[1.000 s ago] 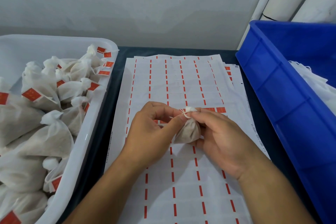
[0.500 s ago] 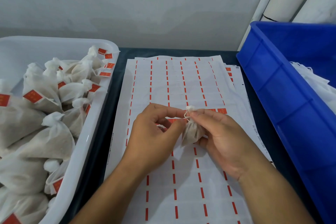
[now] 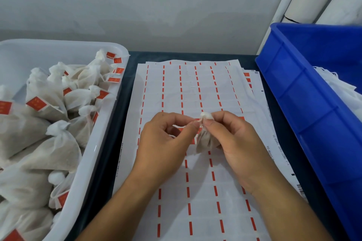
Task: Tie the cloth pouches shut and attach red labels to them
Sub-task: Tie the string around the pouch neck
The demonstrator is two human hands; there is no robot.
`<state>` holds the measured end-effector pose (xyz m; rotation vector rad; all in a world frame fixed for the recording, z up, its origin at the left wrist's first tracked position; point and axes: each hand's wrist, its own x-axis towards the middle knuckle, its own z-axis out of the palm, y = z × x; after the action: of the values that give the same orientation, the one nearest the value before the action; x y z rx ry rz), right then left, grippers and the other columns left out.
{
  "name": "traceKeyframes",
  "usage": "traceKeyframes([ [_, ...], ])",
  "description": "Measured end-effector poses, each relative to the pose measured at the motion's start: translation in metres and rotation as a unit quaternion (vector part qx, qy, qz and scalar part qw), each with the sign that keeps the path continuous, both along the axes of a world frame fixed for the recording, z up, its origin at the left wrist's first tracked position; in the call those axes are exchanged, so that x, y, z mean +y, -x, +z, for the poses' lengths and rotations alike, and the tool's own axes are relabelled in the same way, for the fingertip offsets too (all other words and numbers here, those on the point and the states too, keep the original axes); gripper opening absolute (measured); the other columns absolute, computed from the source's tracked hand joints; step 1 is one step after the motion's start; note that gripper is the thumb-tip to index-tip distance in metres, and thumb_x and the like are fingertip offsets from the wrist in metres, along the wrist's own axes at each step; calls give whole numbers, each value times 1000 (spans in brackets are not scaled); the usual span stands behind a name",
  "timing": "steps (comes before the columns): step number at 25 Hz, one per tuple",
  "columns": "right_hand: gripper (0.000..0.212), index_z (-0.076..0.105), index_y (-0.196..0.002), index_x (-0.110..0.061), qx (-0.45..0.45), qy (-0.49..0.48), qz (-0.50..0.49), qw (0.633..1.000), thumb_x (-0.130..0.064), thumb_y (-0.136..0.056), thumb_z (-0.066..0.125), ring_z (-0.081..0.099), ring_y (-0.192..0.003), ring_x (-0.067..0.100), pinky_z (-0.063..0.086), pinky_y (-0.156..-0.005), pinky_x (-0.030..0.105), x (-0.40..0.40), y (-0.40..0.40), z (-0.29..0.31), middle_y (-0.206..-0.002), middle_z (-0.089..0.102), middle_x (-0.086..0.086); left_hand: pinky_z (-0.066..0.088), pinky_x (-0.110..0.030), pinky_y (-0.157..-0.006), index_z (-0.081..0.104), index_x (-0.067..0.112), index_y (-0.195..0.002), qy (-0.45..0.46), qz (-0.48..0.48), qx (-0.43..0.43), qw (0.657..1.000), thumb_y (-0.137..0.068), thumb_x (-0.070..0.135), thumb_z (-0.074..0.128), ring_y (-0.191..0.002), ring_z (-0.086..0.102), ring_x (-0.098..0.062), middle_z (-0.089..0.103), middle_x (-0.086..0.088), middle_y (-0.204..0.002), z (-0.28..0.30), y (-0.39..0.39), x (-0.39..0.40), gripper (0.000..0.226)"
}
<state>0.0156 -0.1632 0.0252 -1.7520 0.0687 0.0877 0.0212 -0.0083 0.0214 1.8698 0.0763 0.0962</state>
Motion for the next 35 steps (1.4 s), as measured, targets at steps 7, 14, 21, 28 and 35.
traceKeyframes([
  [7, 21, 64, -98, -32, -94, 13, 60, 994, -51, -88, 66, 74, -85, 16, 61, -76, 28, 2, 2, -2, -88, 74, -4, 54, -14, -63, 70, 22, -84, 115, -18, 39, 992, -100, 23, 58, -78, 71, -8, 73, 5, -82, 4, -1, 1, 19],
  [14, 40, 54, -99, -46, -140, 110, 67, 982, -66, -69, 72, 64, -94, -1, 50, -71, 5, 4, 7, 3, -96, 64, -25, 53, -15, -65, 67, 15, -86, 155, -19, 7, 988, -101, 19, 52, -72, 66, -6, 69, 3, -77, 7, 0, 2, 22],
  [21, 21, 59, -92, -53, -120, 193, 49, 973, -52, -82, 77, 57, -97, -10, 41, -66, -3, -1, 2, -5, -99, 60, -31, 52, -10, -64, 66, 13, -89, 124, 24, -67, 990, -103, 22, 55, -73, 67, -6, 69, 5, -79, 10, 1, 3, 19],
  [28, 21, 63, -94, -46, -128, 199, 33, 971, -63, -83, 66, 61, -95, -5, 50, -68, 5, -4, 2, -6, -99, 63, -28, 49, -4, -58, 66, 28, -99, 83, 47, -29, 995, -101, 40, 57, -86, 69, 4, 70, 20, -90, 6, -5, 9, 15],
  [35, 17, 60, -89, -47, -115, 190, -115, 968, -65, -89, 60, 55, -94, -24, 43, -54, -1, -15, -5, -4, -84, 64, -35, 53, -38, -97, 43, 36, -144, -345, 120, 22, 931, -99, 34, 62, -121, 63, -22, 55, 4, -146, 6, -12, 44, 49],
])
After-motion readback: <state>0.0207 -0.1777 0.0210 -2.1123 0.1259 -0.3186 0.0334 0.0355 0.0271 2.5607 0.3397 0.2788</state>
